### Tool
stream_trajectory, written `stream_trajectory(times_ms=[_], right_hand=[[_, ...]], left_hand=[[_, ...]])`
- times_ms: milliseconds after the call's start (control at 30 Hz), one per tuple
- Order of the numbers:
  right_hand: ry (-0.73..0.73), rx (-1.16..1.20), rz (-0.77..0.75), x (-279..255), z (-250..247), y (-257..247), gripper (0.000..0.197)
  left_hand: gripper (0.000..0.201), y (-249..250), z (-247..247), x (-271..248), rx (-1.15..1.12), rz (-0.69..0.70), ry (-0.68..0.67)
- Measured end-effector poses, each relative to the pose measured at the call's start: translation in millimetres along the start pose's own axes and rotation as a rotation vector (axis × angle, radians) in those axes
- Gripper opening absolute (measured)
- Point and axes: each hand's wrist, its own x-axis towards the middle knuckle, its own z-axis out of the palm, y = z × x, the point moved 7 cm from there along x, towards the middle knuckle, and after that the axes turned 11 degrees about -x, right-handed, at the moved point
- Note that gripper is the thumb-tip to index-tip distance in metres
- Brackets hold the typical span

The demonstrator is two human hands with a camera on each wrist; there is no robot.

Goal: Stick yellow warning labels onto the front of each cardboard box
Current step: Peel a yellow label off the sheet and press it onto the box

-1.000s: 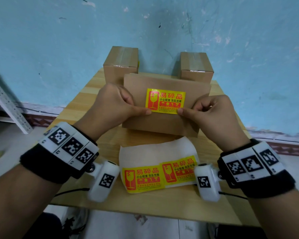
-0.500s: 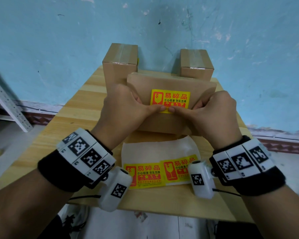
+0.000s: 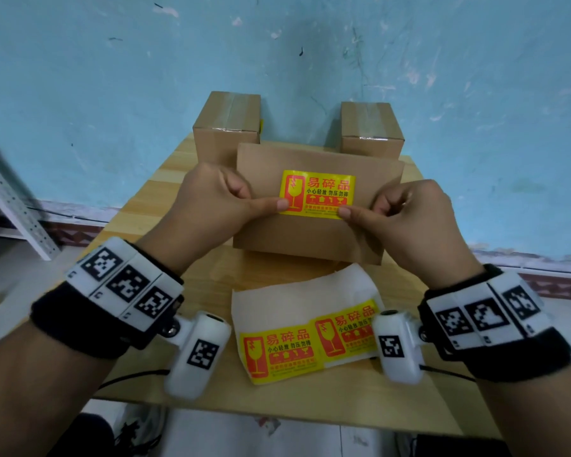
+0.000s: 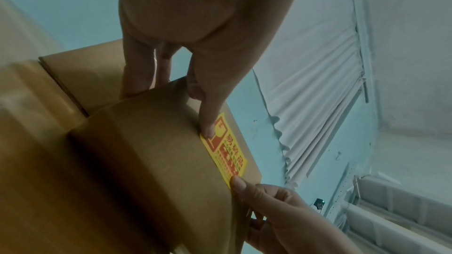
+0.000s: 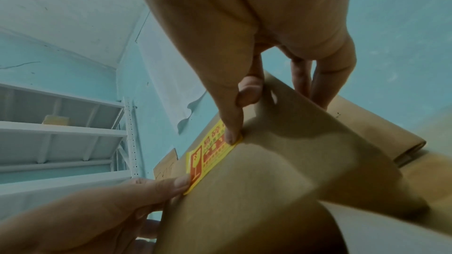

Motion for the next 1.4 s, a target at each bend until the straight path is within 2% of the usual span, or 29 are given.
stream_trajectory(times_ms=[233,367,500,600,867,1100,1233,1400], right_hand=[[-0.024,0.032,0.016,0.3,0.8,-0.1,0.045],[-0.019,0.067,0.039,-0.1,0.9,0.0,0.045],[-0.025,0.062,0.027,-0.9,1.9,-1.0,0.045],[-0.016,0.046,0.016,-1.9,2.7,-3.4,0.044],[-0.005,0.061,0.011,-0.8,2.7,-3.6,0.045],[-0.002,0.09,0.008,0.3,2.7,-1.4,0.048],[-0.009,0.141,0.05,0.5,2.1,2.0,0.059],[0.034,0.147,0.132,0.0,0.8,5.0,0.073]], left_hand=[[0.05,-8.0,-0.5,0.3,-0.197,-0.228,0.03],[0.044,-1.7,-0.1,-2.3,-0.181,-0.226,0.05],[0.058,-2.1,-3.8,-4.7,-0.178,-0.242,0.129],[0.06,-4.0,-7.4,-5.3,-0.193,-0.241,0.181],[0.039,-4.1,-7.5,-4.2,-0.266,-0.324,0.172],[0.055,-1.7,-8.1,-6.9,-0.194,-0.292,0.171],[0.052,-2.4,-7.7,-5.0,-0.193,-0.273,0.159],[0.058,-2.1,-4.9,-5.7,-0.152,-0.224,0.131]])
